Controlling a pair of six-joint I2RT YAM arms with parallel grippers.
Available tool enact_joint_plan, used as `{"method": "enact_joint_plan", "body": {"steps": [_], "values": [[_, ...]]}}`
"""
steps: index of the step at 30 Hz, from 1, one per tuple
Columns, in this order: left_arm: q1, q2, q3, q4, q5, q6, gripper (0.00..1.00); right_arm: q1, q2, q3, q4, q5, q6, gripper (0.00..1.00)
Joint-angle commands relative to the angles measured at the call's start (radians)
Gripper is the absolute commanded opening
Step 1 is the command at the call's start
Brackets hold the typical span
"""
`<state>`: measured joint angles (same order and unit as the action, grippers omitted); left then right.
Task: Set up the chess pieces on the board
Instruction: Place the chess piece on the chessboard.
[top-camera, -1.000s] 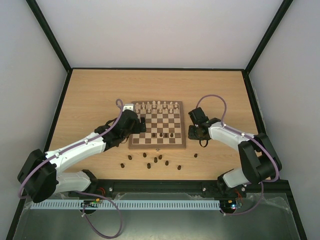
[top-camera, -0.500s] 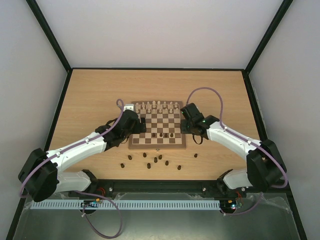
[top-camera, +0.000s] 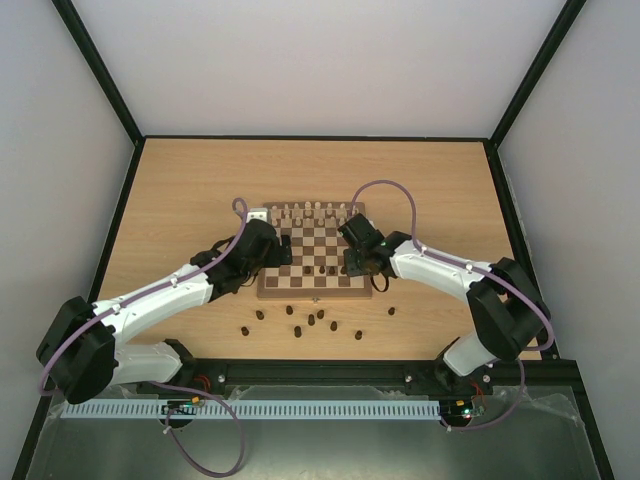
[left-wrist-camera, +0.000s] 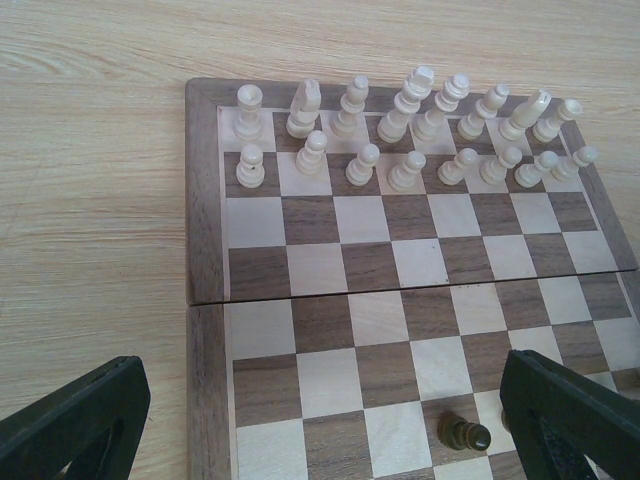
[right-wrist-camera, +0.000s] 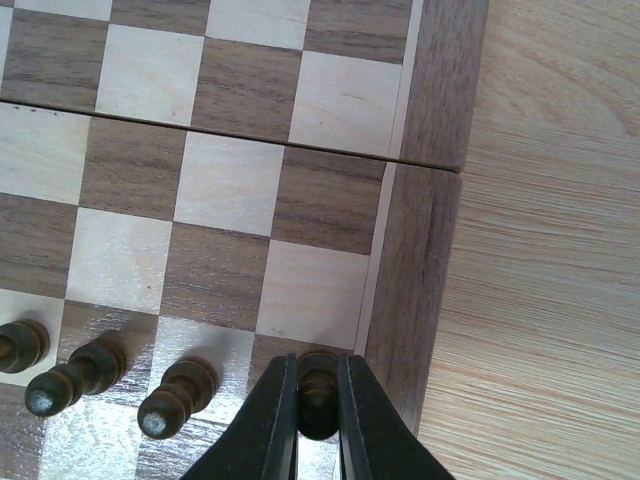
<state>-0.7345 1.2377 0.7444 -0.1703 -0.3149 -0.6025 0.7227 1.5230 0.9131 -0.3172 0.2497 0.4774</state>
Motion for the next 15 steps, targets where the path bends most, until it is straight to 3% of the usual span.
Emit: {"method": "enact_joint_plan", "body": {"steps": [1,15], "values": [[0.007,-0.001,-0.009,0.002,-0.012,0.0,0.99,0.014,0.022,0.025,-0.047,0.013,-0.011,0.07],[0.009,-0.002,-0.009,0.001,-0.013,0.001,0.99,0.029,0.028,0.011,-0.048,0.005,-0.011,0.11]]}}
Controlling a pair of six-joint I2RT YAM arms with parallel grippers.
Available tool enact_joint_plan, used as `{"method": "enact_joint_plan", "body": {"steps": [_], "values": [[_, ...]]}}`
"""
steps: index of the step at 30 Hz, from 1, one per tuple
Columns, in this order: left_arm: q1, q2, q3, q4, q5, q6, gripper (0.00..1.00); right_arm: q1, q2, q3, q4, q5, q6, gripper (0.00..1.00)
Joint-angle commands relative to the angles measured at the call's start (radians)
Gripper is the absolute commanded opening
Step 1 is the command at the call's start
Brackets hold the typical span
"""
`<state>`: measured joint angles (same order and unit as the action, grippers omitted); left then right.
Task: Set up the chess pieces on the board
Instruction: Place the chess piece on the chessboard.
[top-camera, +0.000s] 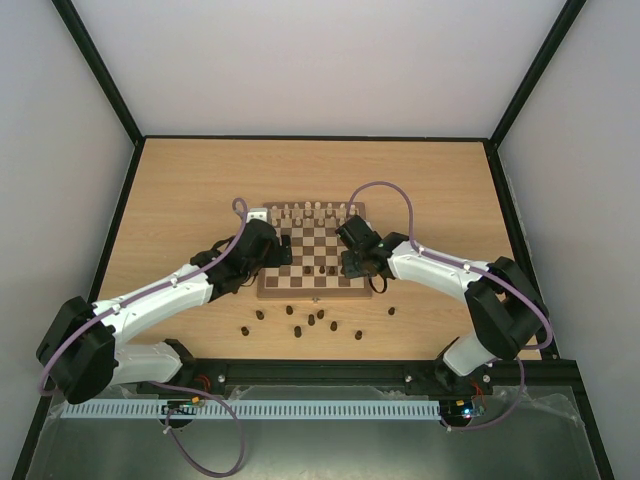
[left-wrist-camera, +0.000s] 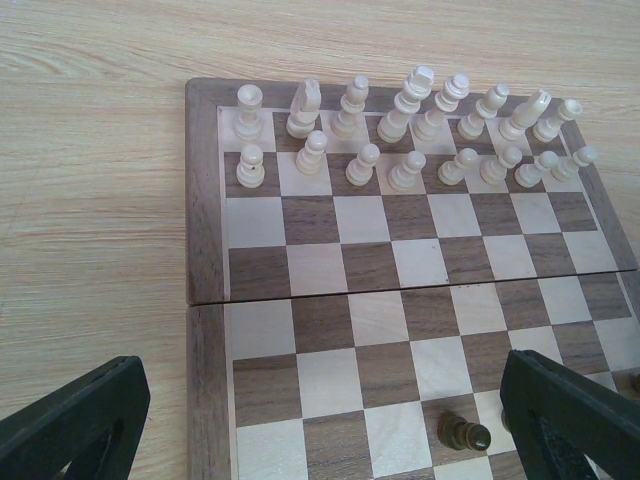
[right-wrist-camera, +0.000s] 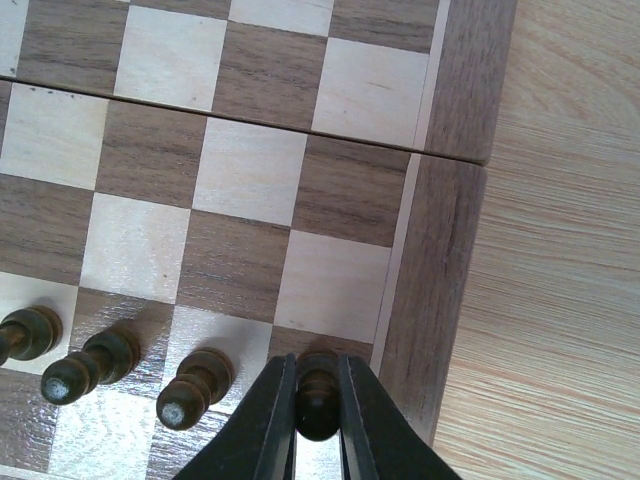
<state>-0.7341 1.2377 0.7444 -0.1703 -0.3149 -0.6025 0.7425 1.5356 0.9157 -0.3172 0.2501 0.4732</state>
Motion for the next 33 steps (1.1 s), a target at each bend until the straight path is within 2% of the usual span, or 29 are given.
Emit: {"method": "enact_joint_plan", "body": {"steps": [1,11,21,25,27,33], "values": [[0.009,-0.001,-0.008,0.002,-0.014,0.001,0.99,0.009,0.014,0.007,-0.049,0.005,-0.007,0.11],[0.012,0.003,-0.009,-0.001,-0.024,-0.003,0.99,0.012,0.013,-0.001,-0.053,-0.003,-0.011,0.17],[0.015,0.015,-0.01,0.0,-0.03,-0.004,0.99,0.015,-0.011,-0.011,-0.053,0.001,-0.015,0.18],[0.053,0.018,-0.01,-0.016,-0.038,-0.01,0.99,0.015,-0.094,-0.027,-0.041,0.029,-0.004,0.28],[0.077,0.008,-0.014,-0.036,-0.036,-0.026,0.99,0.015,-0.138,-0.038,-0.033,0.038,-0.002,0.4],[0.085,-0.006,-0.004,-0.145,-0.078,-0.102,0.99,0.015,-0.205,-0.068,-0.014,0.036,-0.002,0.5]]}}
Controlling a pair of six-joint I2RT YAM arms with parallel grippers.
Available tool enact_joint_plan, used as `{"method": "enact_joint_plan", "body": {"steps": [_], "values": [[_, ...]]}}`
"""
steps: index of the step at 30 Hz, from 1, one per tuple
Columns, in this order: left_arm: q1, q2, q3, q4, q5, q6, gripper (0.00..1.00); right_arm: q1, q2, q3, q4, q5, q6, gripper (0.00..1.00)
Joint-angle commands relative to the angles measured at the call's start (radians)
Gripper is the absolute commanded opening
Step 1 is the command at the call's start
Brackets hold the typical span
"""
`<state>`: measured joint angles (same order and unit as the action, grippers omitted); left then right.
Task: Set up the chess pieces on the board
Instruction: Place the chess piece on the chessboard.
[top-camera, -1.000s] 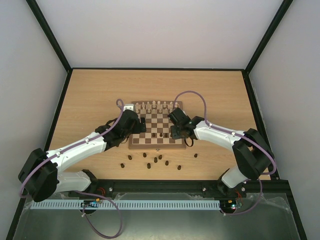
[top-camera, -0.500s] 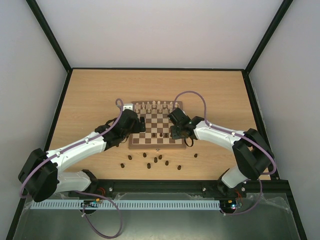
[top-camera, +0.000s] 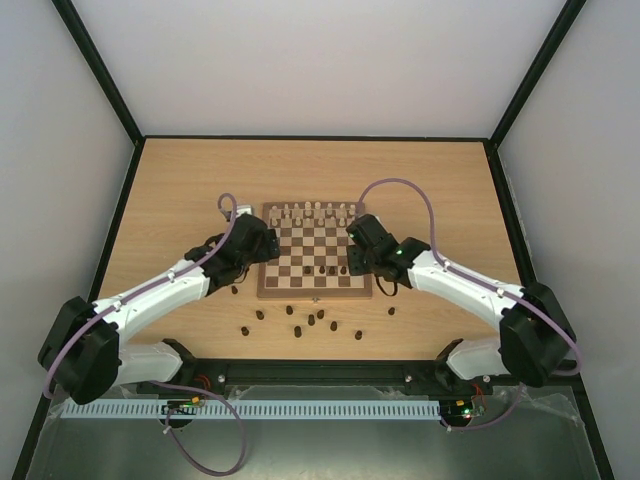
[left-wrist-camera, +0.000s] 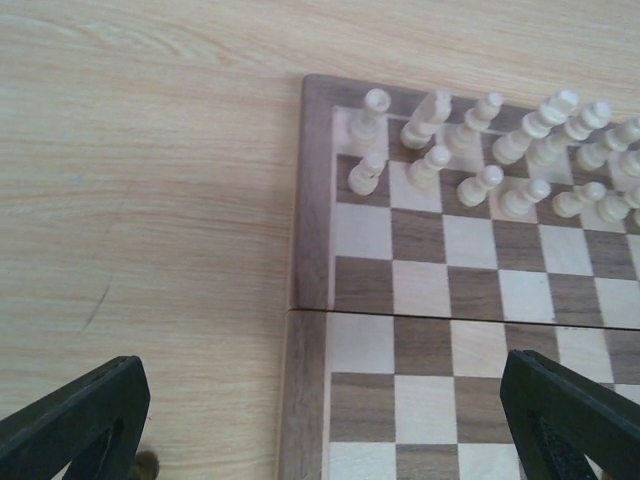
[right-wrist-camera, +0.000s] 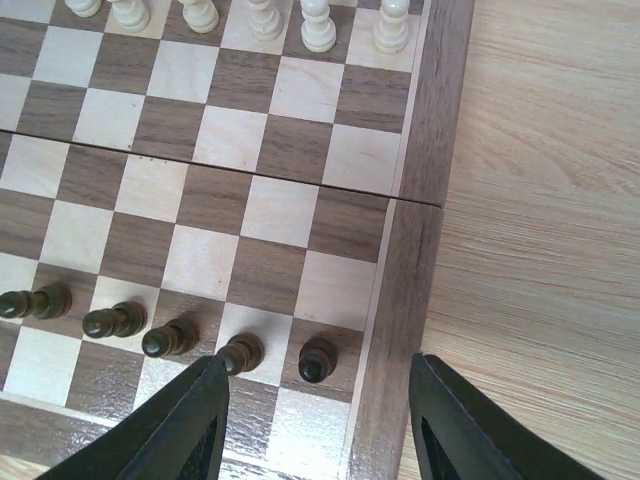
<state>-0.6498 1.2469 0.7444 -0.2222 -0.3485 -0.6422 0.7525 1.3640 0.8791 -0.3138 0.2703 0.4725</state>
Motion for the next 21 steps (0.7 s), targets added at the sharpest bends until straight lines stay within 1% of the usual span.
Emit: {"method": "enact_joint_plan", "body": {"steps": [1,3,7,10,14,21], "values": [[0.001,-0.016,-0.014,-0.106,-0.048,-0.077,0.99,0.005,-0.037,-0.036,-0.013,0.009,-0.003,0.51],[0.001,-0.027,-0.039,-0.126,-0.045,-0.103,0.99,0.005,-0.046,-0.051,0.002,-0.003,-0.002,0.53],[0.001,-0.057,-0.08,-0.176,-0.054,-0.146,0.99,0.005,-0.051,-0.064,0.018,-0.039,-0.006,0.53],[0.001,-0.08,-0.094,-0.207,-0.06,-0.17,0.95,0.005,-0.059,-0.07,0.027,-0.056,-0.007,0.53],[0.003,-0.071,-0.102,-0.233,-0.087,-0.187,0.89,0.005,-0.071,-0.078,0.036,-0.076,-0.012,0.53],[0.068,0.021,-0.113,-0.16,-0.023,-0.138,0.79,0.004,-0.077,-0.085,0.042,-0.087,-0.015,0.52]]}}
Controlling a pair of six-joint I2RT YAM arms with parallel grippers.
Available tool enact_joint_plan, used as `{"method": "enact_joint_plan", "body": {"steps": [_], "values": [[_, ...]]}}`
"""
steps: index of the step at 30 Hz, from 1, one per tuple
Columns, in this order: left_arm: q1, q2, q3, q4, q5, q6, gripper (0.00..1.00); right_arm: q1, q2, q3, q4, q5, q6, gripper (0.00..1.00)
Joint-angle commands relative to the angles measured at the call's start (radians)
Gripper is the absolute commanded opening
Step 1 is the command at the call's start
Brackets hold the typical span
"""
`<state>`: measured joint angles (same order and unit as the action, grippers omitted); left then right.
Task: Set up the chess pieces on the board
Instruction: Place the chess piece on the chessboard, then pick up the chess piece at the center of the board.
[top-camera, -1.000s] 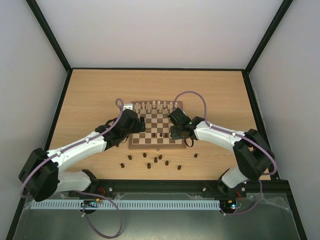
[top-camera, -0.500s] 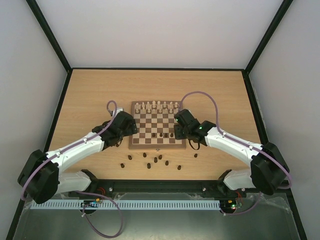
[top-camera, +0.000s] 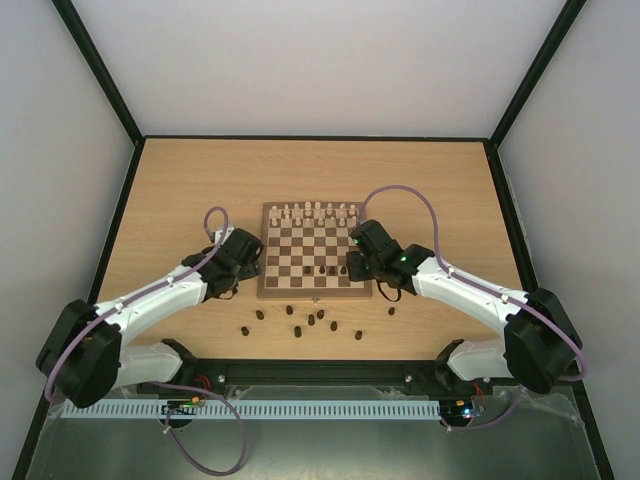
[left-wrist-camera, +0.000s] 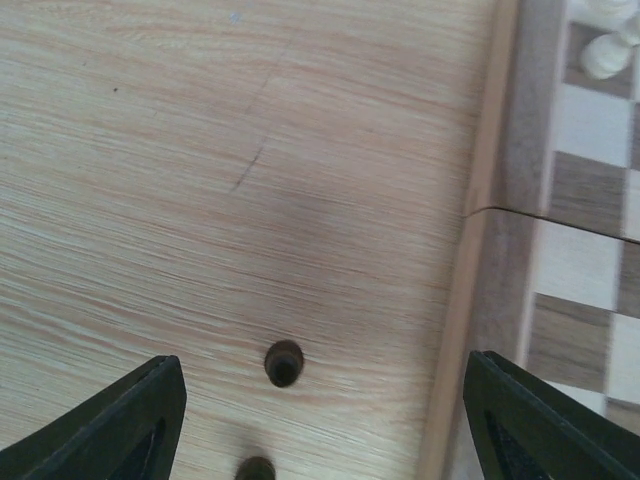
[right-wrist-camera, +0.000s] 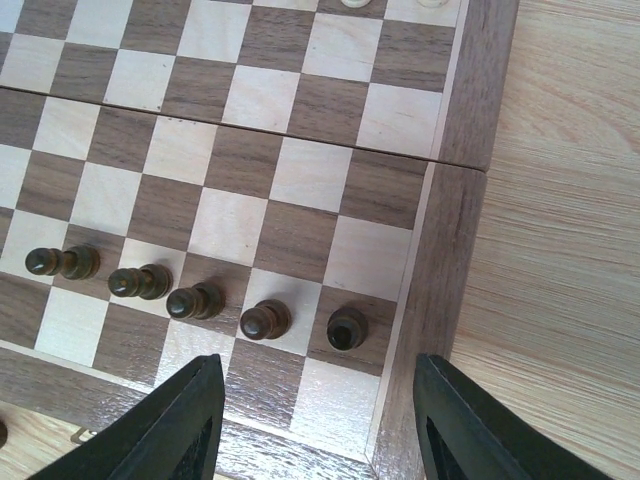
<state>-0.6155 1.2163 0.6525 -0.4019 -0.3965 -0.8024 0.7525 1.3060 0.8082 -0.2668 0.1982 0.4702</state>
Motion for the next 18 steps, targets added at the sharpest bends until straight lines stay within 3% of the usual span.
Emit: {"method": "enact_joint_plan", "body": {"steps": [1,9,18], "values": [[0.042,0.064,-0.022,0.029,0.034,0.028,0.78,0.005,-0.018,-0.015,-0.004,-0.013,-0.013,0.52],[0.09,0.133,-0.031,0.062,0.111,0.077,0.69,0.005,0.002,-0.015,-0.005,-0.013,-0.015,0.52],[0.095,0.149,-0.043,0.082,0.108,0.083,0.5,0.005,0.007,-0.015,-0.004,-0.012,-0.015,0.51]]}}
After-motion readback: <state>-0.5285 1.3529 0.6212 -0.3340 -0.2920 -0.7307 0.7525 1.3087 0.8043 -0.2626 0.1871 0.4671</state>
